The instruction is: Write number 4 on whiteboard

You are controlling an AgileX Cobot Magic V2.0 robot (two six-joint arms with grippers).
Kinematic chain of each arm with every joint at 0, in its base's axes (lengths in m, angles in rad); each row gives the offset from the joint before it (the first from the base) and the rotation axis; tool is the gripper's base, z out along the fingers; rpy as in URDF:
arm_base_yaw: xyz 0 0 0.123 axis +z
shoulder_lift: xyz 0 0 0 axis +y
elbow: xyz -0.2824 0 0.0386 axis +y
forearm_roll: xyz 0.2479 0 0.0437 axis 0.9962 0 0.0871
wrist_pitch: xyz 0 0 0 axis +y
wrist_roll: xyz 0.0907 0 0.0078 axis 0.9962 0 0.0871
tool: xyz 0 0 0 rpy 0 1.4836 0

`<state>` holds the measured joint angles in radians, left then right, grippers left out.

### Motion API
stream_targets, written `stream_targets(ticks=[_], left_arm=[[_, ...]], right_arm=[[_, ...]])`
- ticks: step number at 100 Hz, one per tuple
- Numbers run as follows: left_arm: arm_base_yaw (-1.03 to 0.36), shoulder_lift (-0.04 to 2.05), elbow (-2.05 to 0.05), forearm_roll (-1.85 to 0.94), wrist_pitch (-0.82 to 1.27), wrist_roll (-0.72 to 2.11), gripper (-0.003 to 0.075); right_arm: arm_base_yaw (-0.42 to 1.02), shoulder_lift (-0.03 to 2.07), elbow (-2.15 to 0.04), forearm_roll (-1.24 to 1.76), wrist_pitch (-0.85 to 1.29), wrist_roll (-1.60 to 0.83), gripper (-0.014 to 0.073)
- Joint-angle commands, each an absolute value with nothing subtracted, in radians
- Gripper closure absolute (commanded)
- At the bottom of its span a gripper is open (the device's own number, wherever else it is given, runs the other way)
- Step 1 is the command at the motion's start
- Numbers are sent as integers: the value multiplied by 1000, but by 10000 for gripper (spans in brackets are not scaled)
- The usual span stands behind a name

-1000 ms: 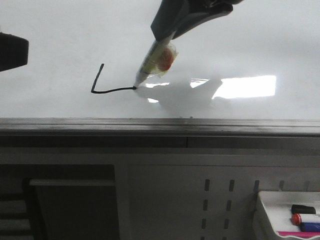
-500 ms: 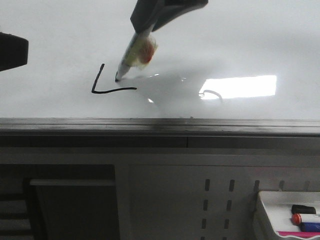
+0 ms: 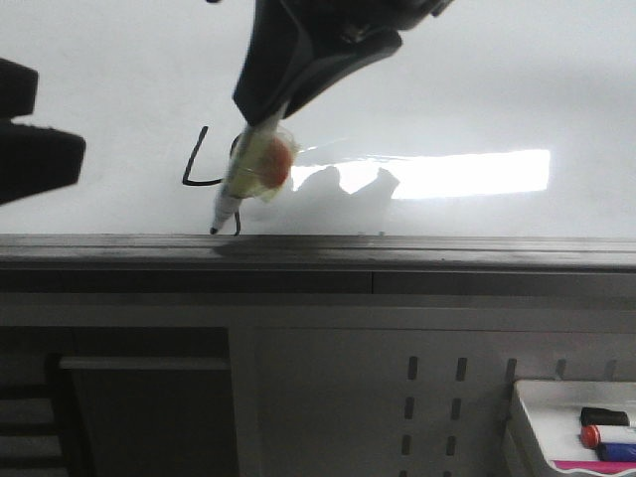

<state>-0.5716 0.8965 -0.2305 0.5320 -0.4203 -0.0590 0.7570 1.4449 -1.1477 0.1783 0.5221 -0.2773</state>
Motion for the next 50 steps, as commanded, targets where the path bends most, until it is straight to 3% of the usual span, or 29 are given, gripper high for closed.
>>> stream_targets(ticks=[1, 18, 40, 50], left_arm=[[-576, 944, -262, 538, -513, -64, 331], [-576, 1039, -264, 521, -647, -64, 331], [-576, 1099, -264, 489, -666, -64, 334], [-576, 1101, -264, 488, -693, -64, 414]], right_arm=[[803, 1384, -1179, 187, 474, -289, 658], [865, 1377, -1191, 187, 501, -289, 658], [894, 1377, -1225, 198, 510, -289, 658], [894, 1377, -1225, 216, 519, -289, 658]])
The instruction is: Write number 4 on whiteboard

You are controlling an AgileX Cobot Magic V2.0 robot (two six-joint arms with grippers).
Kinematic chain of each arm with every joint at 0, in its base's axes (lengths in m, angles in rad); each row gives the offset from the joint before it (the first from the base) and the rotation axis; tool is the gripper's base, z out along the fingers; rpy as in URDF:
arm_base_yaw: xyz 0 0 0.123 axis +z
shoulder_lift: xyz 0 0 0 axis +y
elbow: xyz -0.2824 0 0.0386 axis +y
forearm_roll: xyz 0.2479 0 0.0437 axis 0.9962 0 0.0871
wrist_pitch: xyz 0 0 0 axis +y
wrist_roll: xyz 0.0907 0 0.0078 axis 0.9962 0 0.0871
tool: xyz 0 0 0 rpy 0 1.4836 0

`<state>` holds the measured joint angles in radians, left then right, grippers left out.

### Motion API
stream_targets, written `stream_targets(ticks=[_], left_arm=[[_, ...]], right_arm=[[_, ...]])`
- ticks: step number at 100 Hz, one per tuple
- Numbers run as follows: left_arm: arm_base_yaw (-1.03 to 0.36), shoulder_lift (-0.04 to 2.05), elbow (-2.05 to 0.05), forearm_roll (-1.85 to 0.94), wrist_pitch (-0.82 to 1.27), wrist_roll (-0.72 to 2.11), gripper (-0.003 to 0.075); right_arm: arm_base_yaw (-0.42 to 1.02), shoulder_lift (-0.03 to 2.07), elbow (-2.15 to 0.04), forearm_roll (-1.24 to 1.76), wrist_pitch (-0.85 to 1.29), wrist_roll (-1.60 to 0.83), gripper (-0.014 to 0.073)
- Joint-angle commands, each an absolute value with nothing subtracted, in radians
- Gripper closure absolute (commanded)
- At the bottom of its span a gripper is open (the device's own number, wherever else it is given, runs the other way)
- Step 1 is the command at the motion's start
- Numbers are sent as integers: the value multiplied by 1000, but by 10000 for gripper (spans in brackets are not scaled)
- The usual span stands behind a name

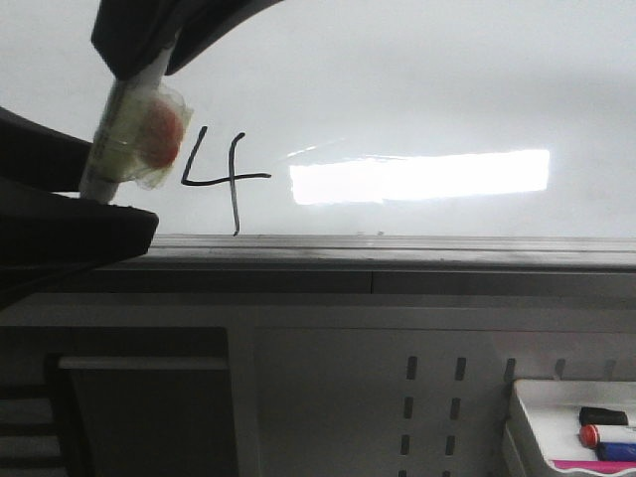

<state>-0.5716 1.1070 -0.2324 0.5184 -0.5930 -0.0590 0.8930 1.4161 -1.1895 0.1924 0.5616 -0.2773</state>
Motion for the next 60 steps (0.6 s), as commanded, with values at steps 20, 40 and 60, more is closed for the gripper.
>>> stream_targets(ticks=[20, 40, 60], left_arm=[[-576, 1101, -264, 475, -695, -64, 741], [-576, 1101, -264, 475, -695, -68, 741], [-576, 1101, -264, 475, -695, -76, 741]], right_arm=[[894, 1377, -1225, 241, 541, -289, 658], [894, 1377, -1225, 247, 541, -289, 658], [894, 1379, -1225, 247, 536, -289, 636]])
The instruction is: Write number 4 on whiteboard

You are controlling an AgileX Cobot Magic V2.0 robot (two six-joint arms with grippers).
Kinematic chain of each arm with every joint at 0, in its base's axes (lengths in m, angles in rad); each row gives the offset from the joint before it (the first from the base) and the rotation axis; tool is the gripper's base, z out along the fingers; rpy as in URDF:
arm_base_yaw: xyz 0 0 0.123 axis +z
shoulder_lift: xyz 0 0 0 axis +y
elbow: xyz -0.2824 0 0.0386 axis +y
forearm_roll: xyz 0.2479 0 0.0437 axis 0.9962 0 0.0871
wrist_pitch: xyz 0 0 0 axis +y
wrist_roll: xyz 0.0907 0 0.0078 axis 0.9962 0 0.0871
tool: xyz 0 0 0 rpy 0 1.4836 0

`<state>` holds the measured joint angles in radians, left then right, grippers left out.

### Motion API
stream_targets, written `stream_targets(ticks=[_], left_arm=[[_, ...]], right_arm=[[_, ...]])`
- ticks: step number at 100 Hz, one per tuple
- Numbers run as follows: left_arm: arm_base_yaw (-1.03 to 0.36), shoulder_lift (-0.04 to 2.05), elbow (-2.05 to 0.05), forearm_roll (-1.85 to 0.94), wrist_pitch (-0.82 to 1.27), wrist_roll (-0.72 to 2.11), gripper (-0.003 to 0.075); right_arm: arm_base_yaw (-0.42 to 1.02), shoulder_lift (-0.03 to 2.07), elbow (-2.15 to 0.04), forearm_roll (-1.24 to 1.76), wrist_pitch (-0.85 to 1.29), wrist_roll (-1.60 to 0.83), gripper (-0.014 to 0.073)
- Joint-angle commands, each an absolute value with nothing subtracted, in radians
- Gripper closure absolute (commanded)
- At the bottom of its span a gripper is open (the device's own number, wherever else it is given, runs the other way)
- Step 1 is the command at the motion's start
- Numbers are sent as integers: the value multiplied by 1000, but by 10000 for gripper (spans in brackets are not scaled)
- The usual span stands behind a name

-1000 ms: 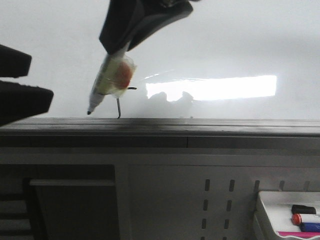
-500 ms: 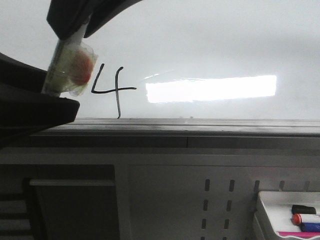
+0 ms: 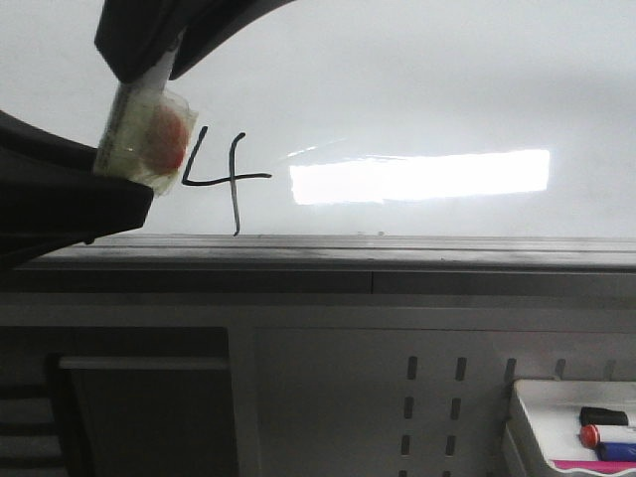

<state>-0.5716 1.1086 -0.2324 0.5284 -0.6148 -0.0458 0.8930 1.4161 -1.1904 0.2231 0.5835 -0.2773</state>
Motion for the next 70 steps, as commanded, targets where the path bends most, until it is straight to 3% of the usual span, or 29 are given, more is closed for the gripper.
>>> stream_targets(ticks=[1, 5, 18, 23, 36, 55, 70], left_arm=[[-576, 1101, -264, 474, -695, -76, 741], [-576, 1101, -264, 473, -695, -82, 741], [-576, 1101, -264, 332, -693, -151, 741], [-576, 1101, -264, 230, -690, -153, 741], [-576, 1101, -278, -8, -640, -154, 741], [-574, 1101, -400, -143, -295, -154, 741], [-527, 1134, -477, -245, -173, -154, 741]], right_arm=[[894, 1379, -1225, 247, 536, -289, 622], [894, 1379, -1225, 247, 531, -289, 566], [882, 1372, -1225, 247, 478, -289, 203], [871, 1366, -1225, 237, 451, -289, 132], [827, 1333, -1225, 237, 427, -289, 126], [806, 1301, -1225, 237, 467, -289, 126], [806, 1300, -1225, 239, 471, -283, 126]])
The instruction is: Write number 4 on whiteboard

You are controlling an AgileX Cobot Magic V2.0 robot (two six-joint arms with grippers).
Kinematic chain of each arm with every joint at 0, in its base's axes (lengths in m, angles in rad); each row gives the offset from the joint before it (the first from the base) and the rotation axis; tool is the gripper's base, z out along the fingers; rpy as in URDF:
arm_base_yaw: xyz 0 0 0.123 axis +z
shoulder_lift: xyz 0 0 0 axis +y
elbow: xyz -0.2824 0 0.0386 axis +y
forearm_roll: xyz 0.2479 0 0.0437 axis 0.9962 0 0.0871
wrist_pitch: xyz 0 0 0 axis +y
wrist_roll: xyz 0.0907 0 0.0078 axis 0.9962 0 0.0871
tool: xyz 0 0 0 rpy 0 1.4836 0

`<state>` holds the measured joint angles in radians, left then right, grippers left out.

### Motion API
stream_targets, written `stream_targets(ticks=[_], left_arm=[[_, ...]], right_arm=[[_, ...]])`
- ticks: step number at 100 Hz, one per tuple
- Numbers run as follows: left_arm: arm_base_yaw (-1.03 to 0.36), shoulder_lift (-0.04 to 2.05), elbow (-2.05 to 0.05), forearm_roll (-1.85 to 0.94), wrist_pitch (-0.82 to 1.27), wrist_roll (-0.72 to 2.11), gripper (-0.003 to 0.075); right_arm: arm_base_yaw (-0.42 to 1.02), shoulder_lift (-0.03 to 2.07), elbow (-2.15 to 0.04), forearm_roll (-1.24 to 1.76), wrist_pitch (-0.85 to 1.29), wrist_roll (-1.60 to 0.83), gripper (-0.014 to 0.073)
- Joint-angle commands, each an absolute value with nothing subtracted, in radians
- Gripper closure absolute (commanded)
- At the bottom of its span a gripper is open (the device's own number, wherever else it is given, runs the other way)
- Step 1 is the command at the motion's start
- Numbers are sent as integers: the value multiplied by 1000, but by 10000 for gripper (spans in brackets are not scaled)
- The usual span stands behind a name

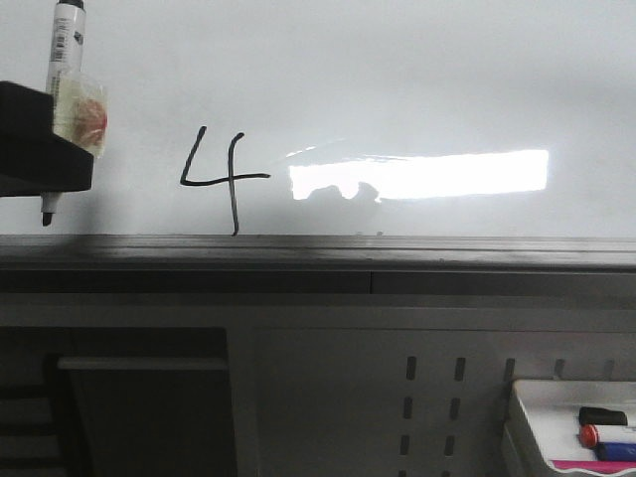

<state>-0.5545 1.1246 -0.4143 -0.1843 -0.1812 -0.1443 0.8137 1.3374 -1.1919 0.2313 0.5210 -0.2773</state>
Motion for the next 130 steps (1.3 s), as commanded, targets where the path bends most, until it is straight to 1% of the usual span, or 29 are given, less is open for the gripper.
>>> stream_targets(ticks=[1, 15, 73, 80, 87, 92, 99, 104, 112, 116, 123, 125, 127, 130], left_arm=[[-524, 1137, -479, -245, -169, -154, 741], [-498, 1192, -523, -242, -97, -154, 741], [-498, 1292, -588, -244, -150, -154, 734], [-498, 1292, -588, -244, -152, -154, 680], [-498, 1292, -588, -244, -158, -154, 576], [-498, 1292, -588, -244, -164, -154, 477], [-498, 1292, -588, -244, -173, -154, 389], [-498, 1292, -588, -244, -179, -154, 371], [-498, 1292, -588, -244, -180, -154, 373], [-498, 1290, -588, -244, -180, -154, 373], [-498, 1277, -588, -244, -167, -154, 373], [-498, 1269, -588, -242, -162, -154, 373], [-498, 1259, -588, -240, -157, -152, 373], [-498, 1245, -588, -240, -145, -150, 373]], right_arm=[[806, 1300, -1225, 239, 471, -283, 126], [806, 1300, -1225, 239, 476, -283, 126], [806, 1300, -1225, 239, 503, -283, 126], [806, 1300, -1225, 239, 507, -283, 126], [806, 1300, -1225, 239, 507, -283, 126], [806, 1300, -1225, 239, 507, -283, 126], [806, 1300, -1225, 239, 512, -283, 126], [806, 1300, -1225, 239, 511, -283, 126], [806, 1300, -1225, 239, 511, -283, 128], [806, 1299, -1225, 235, 511, -283, 145], [806, 1296, -1223, 228, 511, -283, 230], [806, 1290, -1221, 226, 512, -283, 269], [806, 1288, -1216, 222, 512, -283, 326], [806, 1280, -1209, 220, 510, -283, 375]])
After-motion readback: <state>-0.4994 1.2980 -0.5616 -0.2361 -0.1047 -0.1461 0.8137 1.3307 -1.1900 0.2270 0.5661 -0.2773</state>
